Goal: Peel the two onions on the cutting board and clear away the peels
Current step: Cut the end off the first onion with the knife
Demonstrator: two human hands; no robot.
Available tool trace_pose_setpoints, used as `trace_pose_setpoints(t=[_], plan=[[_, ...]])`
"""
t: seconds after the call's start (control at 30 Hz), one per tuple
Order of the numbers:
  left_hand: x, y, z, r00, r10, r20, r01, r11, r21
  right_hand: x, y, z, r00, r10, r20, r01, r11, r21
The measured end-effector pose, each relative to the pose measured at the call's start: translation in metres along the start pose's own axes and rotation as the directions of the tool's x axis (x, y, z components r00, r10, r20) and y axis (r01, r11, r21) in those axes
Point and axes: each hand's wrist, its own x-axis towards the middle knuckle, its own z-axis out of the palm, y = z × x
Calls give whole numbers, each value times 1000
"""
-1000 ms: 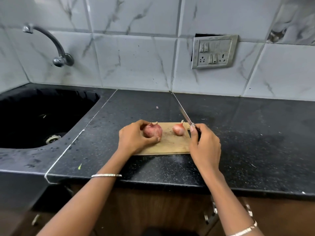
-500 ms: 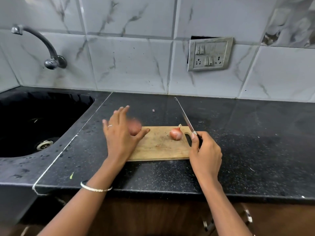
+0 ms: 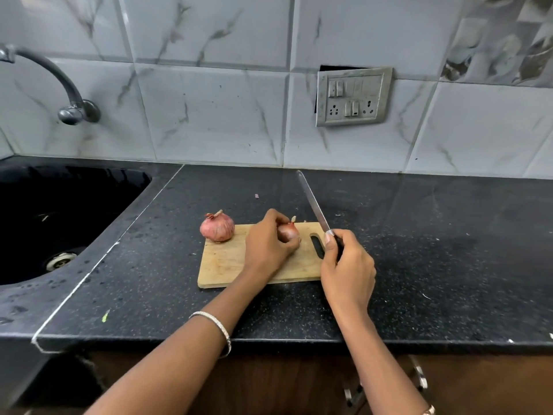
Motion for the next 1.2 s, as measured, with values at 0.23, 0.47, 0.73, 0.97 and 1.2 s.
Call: trace_pose_setpoints(t=[0.23,0.47,0.73,0.97,1.2], plan=[[1,-23,-30,994,105,31,-108,986,124,-8,-8,-5,988,-147,56,148,989,-26],[-1,-26,-30,997,71,-43,-68,995,71,-19,-9,-5,948,-300,104,309,948,-83],[-2,-30,-32,990,135,-51,-130,988,86,-26,-9,-4,942,-315,115,326,941,-93],[0,-33,-31,988,136,-74,-132,990,57,-28,-12,-5,935,-335,113,345,935,-81],[1,-36,-29,986,154,-68,-152,988,36,-27,-14,-4,945,-299,132,309,948,-69]])
